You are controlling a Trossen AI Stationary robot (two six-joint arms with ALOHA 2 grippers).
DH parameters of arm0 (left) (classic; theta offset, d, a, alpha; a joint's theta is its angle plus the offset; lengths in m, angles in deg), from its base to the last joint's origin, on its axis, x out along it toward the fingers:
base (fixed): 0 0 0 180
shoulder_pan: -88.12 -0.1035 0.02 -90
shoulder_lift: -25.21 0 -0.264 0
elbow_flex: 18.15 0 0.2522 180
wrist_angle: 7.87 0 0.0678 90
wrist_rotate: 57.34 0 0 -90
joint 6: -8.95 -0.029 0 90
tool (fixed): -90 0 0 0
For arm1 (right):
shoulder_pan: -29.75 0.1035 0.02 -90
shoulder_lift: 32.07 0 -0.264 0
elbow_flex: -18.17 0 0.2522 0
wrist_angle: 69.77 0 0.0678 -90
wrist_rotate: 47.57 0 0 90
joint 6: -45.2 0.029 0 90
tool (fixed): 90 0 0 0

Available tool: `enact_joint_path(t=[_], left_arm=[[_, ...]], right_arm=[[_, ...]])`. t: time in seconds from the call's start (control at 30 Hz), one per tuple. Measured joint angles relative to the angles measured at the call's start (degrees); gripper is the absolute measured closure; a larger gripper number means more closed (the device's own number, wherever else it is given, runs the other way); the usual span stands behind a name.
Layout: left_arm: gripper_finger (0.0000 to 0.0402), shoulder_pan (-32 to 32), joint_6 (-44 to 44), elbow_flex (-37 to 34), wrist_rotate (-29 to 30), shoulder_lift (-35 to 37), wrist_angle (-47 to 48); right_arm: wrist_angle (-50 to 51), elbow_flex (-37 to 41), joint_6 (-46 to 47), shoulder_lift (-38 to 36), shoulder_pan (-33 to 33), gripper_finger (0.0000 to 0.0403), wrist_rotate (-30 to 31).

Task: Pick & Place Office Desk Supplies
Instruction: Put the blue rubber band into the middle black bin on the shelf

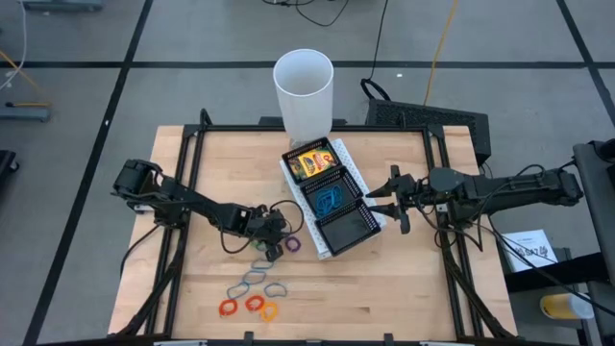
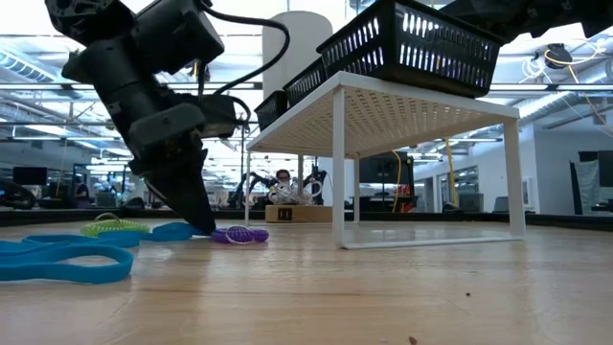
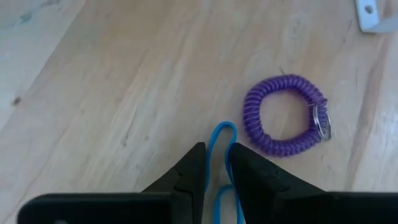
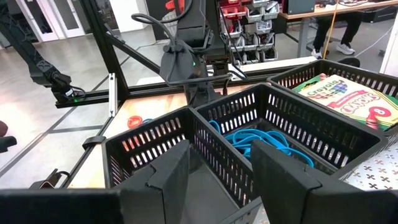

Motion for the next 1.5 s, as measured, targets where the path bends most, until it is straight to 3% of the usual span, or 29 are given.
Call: enact_joint_path(t=[0.17, 0.3, 0.43, 0.6, 0.77, 0.97, 1.4, 1.5], left_arm=[[0.0302, 0.0, -0.4, 0.0, 1.6, 0.0, 0.6], [0.0285, 0.2, -1.4, 0.0, -0.9, 0.0, 0.4], [0.0249, 0.0, 3.0, 0.0, 0.2, 0.1, 0.4], [0.0198, -0.3, 0.4, 0.0, 0.6, 0.1, 0.5], [0.0186, -0.3, -1.6, 0.0, 1.0, 0.1, 0.5], [0.0229, -0.3, -2.2, 0.0, 1.4, 0.1, 0.6], [0.0387, -0.3, -5.6, 0.0, 1.6, 0.1, 0.5], [0.0392, -0.3, -5.0, 0.0, 1.8, 0.9, 0.4]], right_arm=[[0.0, 0.0, 0.0, 0.0, 0.0, 0.0243, 0.0], [0.0, 0.0, 0.0, 0.0, 0.0, 0.0243, 0.0], [0.0, 0.0, 0.0, 0.0, 0.0, 0.0243, 0.0], [0.0, 0.0, 0.0, 0.0, 0.0, 0.0243, 0.0], [0.0, 0.0, 0.0, 0.0, 0.0, 0.0243, 0.0], [0.0, 0.0, 0.0, 0.0, 0.0, 0.0243, 0.0], [0.0, 0.0, 0.0, 0.0, 0.0, 0.0243, 0.0], [0.0, 0.0, 0.0, 0.0, 0.0, 0.0243, 0.0]])
